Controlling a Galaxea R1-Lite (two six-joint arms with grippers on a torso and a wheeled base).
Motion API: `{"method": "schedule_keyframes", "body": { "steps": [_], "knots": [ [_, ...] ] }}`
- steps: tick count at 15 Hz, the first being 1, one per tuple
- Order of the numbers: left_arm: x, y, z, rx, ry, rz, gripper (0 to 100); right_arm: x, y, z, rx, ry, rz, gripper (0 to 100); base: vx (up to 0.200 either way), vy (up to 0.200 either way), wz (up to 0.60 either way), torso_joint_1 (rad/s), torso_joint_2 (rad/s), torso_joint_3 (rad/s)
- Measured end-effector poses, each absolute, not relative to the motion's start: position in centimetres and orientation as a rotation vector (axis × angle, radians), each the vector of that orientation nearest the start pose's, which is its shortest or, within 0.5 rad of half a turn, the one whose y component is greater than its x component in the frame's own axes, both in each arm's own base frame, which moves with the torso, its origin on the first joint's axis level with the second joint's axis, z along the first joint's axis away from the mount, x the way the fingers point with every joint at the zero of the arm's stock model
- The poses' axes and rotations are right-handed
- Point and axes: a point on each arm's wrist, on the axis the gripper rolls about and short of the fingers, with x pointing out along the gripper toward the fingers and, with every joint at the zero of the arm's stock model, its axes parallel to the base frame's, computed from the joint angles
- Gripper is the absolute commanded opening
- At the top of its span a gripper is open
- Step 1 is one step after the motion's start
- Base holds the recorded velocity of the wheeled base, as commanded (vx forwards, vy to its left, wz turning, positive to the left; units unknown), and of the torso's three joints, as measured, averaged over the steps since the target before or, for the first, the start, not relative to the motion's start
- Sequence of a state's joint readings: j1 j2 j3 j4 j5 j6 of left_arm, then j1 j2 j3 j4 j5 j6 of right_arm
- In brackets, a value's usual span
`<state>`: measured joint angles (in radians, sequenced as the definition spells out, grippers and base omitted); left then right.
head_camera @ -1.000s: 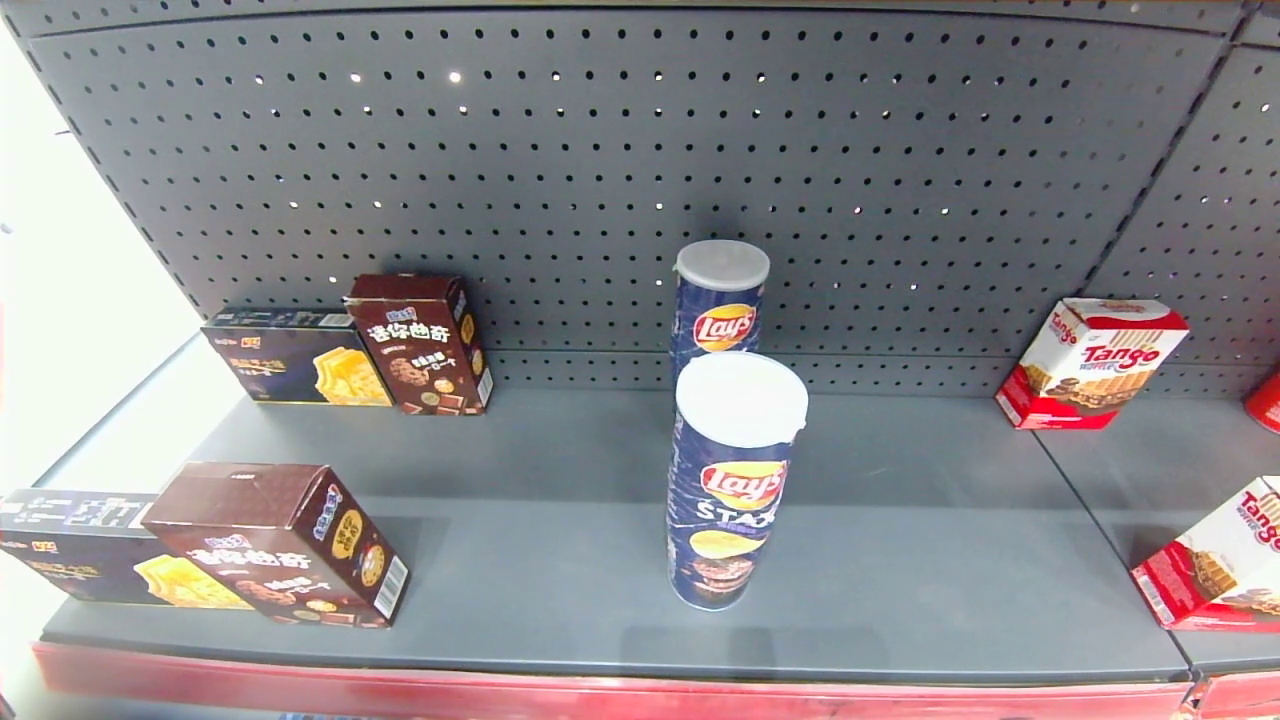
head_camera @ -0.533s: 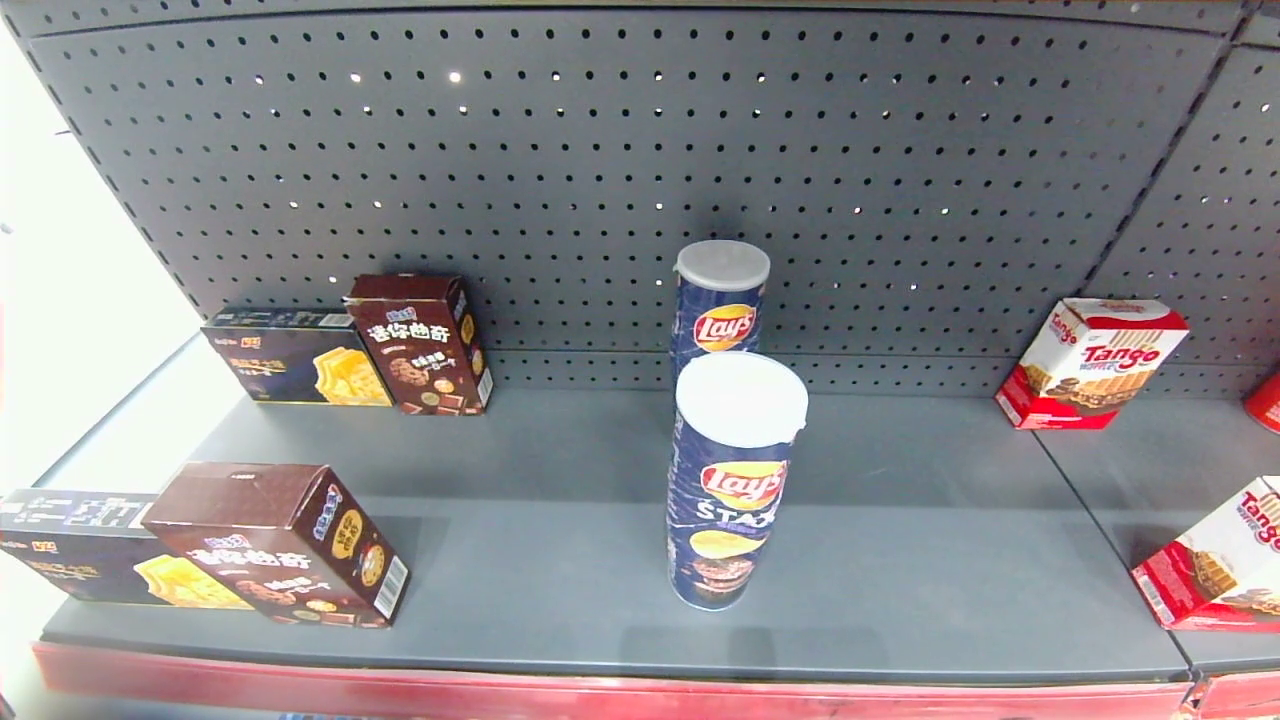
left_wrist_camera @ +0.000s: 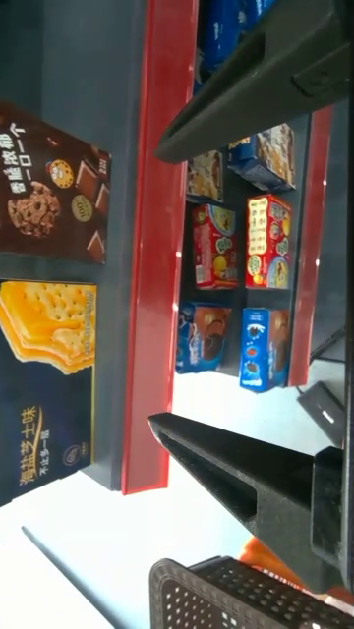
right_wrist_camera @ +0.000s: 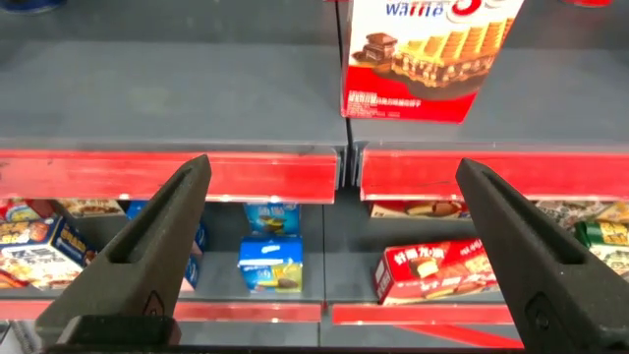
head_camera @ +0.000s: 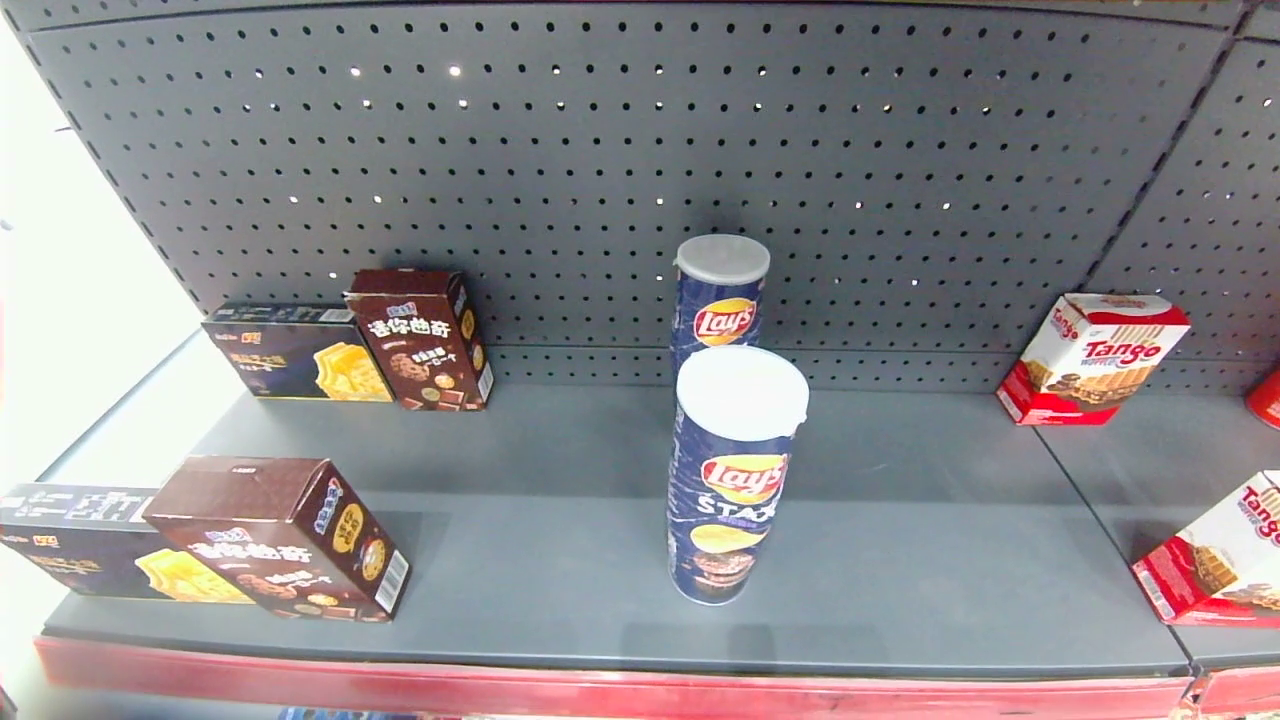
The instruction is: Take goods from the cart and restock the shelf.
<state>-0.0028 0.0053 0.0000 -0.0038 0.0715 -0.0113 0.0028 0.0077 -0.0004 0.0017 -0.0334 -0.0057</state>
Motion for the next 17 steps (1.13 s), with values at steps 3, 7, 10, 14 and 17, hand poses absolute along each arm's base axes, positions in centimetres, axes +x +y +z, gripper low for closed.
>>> {"method": "schedule_keyframes", "body": {
  "steps": [3, 7, 10, 14, 17],
  "knots": [
    [-2.25, 0.17, 7.61, -0.010, 0.000, 0.068, 100, -2.22, -0.08, 7.55, -0.006, 0.009, -0.030, 100, 0.000, 0.000, 0.00, 0.000, 0.00, 0.000],
    [-2.25, 0.17, 7.61, -0.011, 0.000, 0.069, 100, -2.22, -0.08, 7.55, -0.004, 0.009, -0.031, 100, 0.000, 0.000, 0.00, 0.000, 0.00, 0.000],
    [-2.25, 0.17, 7.60, -0.011, 0.000, 0.069, 100, -2.23, -0.08, 7.57, -0.005, 0.009, -0.031, 100, 0.000, 0.000, 0.00, 0.000, 0.00, 0.000],
    [-2.25, 0.17, 7.60, -0.011, 0.000, 0.069, 100, -2.22, -0.08, 7.55, -0.006, 0.009, -0.030, 100, 0.000, 0.000, 0.00, 0.000, 0.00, 0.000],
    [-2.25, 0.17, 7.60, -0.011, 0.000, 0.068, 100, -2.22, -0.08, 7.55, -0.007, 0.009, -0.028, 100, 0.000, 0.000, 0.00, 0.000, 0.00, 0.000]
  ]
}}
